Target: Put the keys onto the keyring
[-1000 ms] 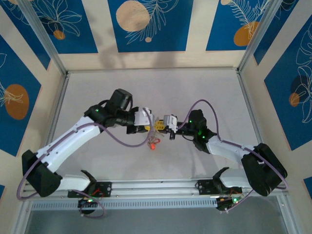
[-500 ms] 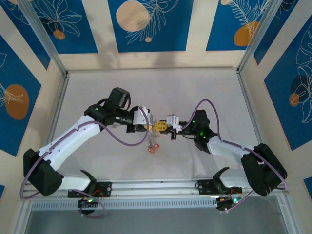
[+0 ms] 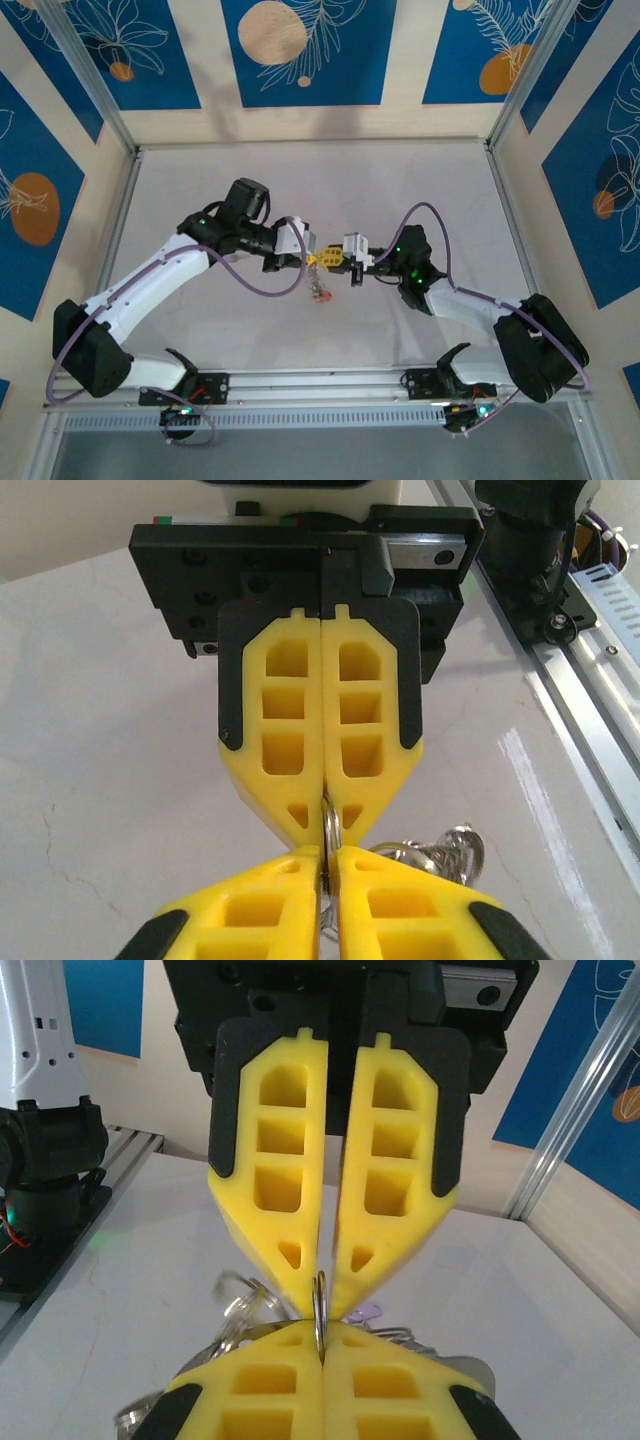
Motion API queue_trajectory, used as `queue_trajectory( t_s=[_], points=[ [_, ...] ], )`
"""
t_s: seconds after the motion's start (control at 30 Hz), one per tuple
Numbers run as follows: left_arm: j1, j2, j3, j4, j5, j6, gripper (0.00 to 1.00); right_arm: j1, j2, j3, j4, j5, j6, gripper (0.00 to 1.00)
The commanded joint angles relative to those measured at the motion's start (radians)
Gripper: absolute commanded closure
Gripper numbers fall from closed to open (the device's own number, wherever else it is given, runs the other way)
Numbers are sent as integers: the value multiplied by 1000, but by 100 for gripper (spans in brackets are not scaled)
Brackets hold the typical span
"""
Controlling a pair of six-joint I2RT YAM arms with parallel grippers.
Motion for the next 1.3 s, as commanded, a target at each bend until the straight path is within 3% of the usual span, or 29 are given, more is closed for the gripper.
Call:
queue_trajectory(
  t_s=[0.0,0.1,0.27,0.4,0.87,1.0,1.1,1.27],
  points=[
    [4,11,0,23,18,-14,97,9,8,7,82,6,13,100],
    [1,1,0,34,-23,-32,100,16,13,8,64,57,9,100],
    [-11,3,41,-32,-149,-27,100,19,-1,41,-108,208,-49,81],
    [-30,29,92,-124,-212,9,100,23,3,57,-183,213,-85,80],
    [-46,65,123,-137,-209,-10,100,63,43,76,-143,207,-79,87],
    [-46,50,106,-106,-195,-22,100,65,51,83,-144,206,-75,100],
    [-46,33,77,-82,-178,-28,81,62,46,72,-124,205,-74,100],
    [-31,-12,3,-54,-161,-21,80,36,25,29,-16,137,-34,100]
  ],
)
